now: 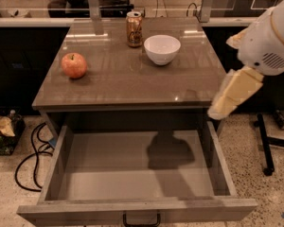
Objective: Place apple into top drawer
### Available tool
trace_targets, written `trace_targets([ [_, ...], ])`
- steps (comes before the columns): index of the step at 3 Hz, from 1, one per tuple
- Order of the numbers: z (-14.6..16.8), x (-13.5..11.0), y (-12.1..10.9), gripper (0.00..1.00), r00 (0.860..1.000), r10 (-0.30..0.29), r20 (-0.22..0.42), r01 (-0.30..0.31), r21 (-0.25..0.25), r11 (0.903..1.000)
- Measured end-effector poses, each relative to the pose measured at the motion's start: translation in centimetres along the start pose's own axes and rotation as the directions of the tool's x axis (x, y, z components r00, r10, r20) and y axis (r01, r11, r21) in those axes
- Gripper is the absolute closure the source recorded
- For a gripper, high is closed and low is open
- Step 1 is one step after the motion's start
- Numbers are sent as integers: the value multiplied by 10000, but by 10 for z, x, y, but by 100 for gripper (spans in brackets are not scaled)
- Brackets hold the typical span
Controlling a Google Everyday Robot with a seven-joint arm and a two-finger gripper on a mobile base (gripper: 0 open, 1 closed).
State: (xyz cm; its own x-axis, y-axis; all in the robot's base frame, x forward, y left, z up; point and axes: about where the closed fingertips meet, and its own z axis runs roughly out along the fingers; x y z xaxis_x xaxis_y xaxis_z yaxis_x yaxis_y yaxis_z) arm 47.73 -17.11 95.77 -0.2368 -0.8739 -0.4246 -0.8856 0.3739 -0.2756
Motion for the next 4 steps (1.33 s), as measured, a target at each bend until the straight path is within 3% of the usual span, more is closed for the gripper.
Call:
trace_targets([
  [1,40,-31,3,0,9855,566,1600,-551,-138,9984],
  [2,82,-54,12,0,9343,964,3431,-843,-501,9952],
  [3,106,-84,3,0,8237,1109,5561,-1083,-377,9934],
  [4,107,-110,-32,0,6992,602,7124,-1419,557,9883],
])
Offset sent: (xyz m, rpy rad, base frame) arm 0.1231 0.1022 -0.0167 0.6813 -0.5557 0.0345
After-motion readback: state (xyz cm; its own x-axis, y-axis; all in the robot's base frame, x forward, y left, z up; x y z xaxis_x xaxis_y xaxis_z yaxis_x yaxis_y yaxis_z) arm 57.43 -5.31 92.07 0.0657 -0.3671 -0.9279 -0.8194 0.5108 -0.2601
